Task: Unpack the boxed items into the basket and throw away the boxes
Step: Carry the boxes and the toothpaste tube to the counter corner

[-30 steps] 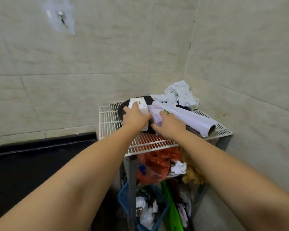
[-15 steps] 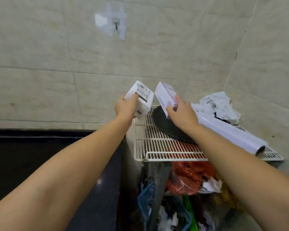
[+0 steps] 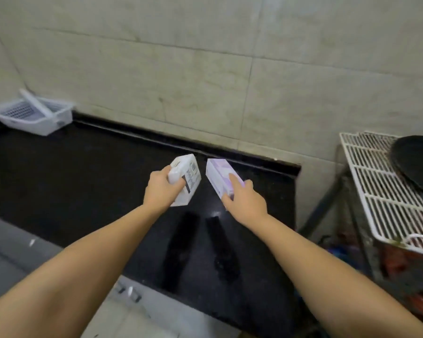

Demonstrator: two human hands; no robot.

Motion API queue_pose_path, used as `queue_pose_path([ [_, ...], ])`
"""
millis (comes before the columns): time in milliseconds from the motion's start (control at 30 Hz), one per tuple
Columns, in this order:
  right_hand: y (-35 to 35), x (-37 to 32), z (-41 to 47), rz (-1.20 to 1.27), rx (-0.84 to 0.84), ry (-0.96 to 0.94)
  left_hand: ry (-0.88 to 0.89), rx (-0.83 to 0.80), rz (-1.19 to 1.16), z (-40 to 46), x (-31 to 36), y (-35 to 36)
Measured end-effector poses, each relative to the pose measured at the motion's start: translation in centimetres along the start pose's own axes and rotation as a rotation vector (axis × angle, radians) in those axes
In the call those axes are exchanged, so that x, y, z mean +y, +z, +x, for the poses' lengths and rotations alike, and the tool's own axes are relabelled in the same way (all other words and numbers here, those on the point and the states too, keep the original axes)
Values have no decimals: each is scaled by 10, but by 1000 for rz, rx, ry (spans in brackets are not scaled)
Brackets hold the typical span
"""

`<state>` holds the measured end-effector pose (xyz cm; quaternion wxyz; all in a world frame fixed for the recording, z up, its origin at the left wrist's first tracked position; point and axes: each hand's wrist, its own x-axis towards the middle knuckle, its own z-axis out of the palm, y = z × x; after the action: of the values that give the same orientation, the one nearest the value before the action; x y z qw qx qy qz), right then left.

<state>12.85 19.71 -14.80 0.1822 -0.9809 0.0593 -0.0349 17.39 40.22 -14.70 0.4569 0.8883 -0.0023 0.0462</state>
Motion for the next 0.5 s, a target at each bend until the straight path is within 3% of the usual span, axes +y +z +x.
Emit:
queue_pose_path([
  [133, 73, -4, -23, -116, -127, 34, -40, -90, 260, -29, -69, 1],
  [267, 113, 2, -45, -260, -232, 72, -7, -151, 331, -57, -118, 5],
  [400, 107, 7, -46, -257, -353, 76, 91, -134, 437, -53, -118, 4],
  [500, 69, 6, -29, -225, -330, 58, 189, -102, 517, -32, -89, 5],
])
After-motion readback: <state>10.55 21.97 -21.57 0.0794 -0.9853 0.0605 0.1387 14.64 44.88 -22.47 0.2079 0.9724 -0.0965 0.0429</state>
